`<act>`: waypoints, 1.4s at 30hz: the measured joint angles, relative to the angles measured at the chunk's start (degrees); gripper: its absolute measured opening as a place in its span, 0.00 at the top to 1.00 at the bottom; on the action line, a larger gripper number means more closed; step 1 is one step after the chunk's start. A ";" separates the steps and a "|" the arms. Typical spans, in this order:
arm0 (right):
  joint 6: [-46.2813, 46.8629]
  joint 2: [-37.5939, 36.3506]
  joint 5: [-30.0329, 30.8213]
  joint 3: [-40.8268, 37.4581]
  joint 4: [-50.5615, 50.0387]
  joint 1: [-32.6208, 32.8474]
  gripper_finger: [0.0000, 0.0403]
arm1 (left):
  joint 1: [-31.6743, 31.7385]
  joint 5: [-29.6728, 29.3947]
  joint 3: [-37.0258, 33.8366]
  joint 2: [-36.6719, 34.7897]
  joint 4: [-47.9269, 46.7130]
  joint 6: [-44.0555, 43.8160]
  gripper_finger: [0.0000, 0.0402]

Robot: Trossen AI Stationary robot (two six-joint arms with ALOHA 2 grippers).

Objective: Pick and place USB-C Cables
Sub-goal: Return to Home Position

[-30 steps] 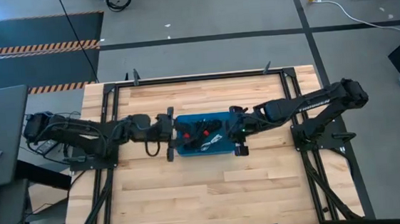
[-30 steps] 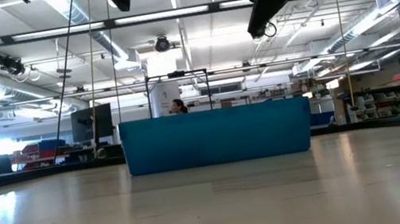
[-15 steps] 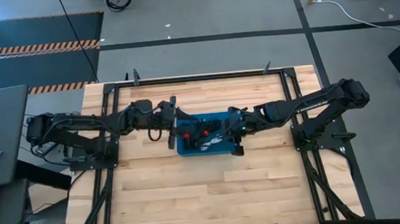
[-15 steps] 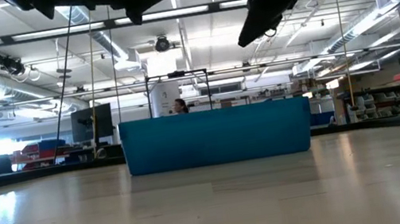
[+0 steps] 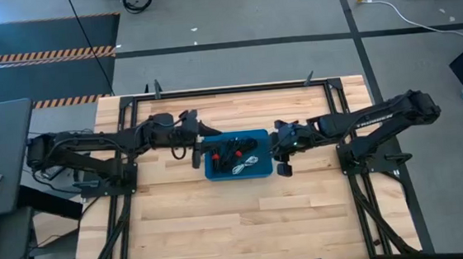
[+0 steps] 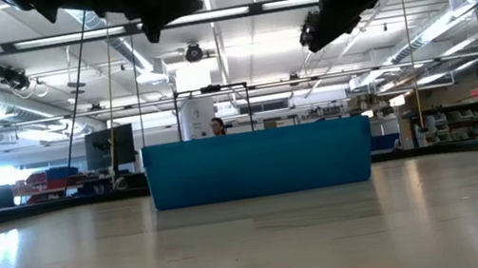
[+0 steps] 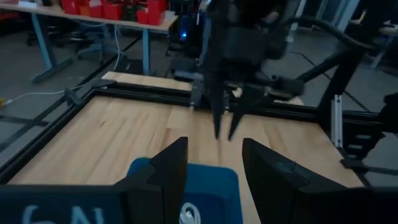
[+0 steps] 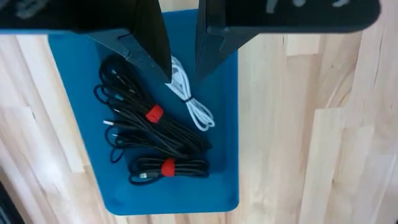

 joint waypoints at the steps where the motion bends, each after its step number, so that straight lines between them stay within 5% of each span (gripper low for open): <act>1: 0.20 -0.81 0.02 -0.40 0.01 -0.30 0.81 | -0.48 -0.65 0.00 -0.98 -1.15 -0.15 0.60; 8: 0.46 -4.98 0.15 -1.25 1.98 -1.25 0.81 | -6.76 -12.21 0.04 -6.04 -9.08 -0.15 0.65; 30: 1.99 -5.80 0.79 -3.83 3.95 -1.78 0.81 | -11.20 -13.53 0.05 -9.13 -16.29 -2.61 0.71; 42: 2.22 -10.33 1.61 -6.94 4.22 -1.62 0.86 | -13.82 -15.51 -0.74 -10.91 -17.76 0.49 0.94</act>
